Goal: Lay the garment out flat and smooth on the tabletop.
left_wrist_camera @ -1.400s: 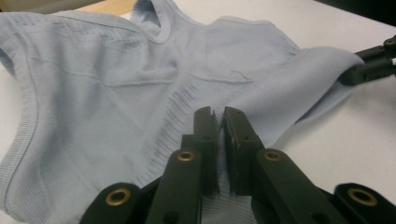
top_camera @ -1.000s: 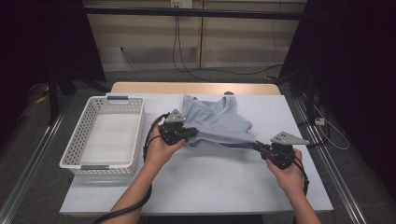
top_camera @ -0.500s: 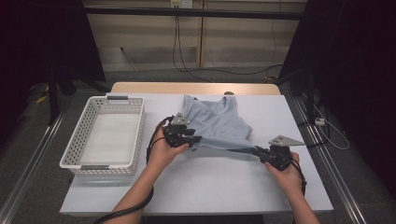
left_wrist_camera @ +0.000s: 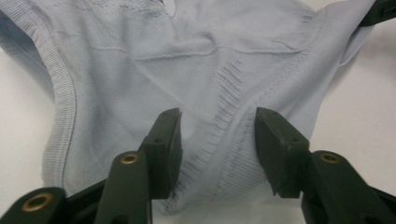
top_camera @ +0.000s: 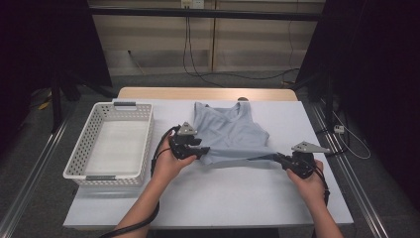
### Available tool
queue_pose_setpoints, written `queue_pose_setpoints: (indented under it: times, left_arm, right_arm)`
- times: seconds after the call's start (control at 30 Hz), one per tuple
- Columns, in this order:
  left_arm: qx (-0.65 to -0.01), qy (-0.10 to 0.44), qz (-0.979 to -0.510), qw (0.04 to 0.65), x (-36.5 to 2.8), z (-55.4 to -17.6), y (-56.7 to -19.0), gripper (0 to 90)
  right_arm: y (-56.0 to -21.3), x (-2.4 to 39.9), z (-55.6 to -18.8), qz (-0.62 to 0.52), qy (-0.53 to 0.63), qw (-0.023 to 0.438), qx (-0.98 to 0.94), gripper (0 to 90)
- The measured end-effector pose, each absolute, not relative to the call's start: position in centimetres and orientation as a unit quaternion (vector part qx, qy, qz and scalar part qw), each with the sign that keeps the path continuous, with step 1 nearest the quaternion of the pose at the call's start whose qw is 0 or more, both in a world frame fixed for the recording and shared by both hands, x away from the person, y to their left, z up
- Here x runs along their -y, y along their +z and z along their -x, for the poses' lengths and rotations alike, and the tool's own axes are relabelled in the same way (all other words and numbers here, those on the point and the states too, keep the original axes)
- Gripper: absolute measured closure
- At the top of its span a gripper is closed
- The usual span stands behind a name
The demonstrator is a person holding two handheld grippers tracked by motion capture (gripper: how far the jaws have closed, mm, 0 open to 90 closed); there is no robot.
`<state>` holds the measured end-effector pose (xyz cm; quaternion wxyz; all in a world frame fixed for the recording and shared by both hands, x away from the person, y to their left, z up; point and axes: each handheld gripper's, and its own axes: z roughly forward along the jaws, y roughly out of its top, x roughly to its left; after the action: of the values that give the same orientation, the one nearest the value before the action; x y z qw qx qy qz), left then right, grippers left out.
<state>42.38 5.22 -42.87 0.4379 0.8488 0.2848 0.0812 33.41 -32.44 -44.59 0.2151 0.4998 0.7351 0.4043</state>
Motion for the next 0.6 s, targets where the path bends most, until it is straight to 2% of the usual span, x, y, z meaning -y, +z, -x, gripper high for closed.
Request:
queue_pose_setpoints:
  times: [0.13, 0.27, 0.6]
  left_arm:
    - [-0.281, 0.075, -0.854, 0.432, -5.00, -42.28, -43.04, 58.9]
    - [-0.298, 0.042, -0.852, 0.429, -4.92, -42.19, -43.28, 70.5]
    - [-0.308, 0.013, -0.857, 0.412, -4.57, -42.01, -43.78, 83.0]
  right_arm:
    - [-44.84, 32.14, -33.38, -0.492, 0.391, 0.215, -0.747, 86.7]
    - [-45.05, 32.20, -33.38, -0.494, 0.391, 0.209, -0.748, 86.8]
    - [-45.23, 32.29, -33.44, -0.497, 0.394, 0.202, -0.747, 86.7]
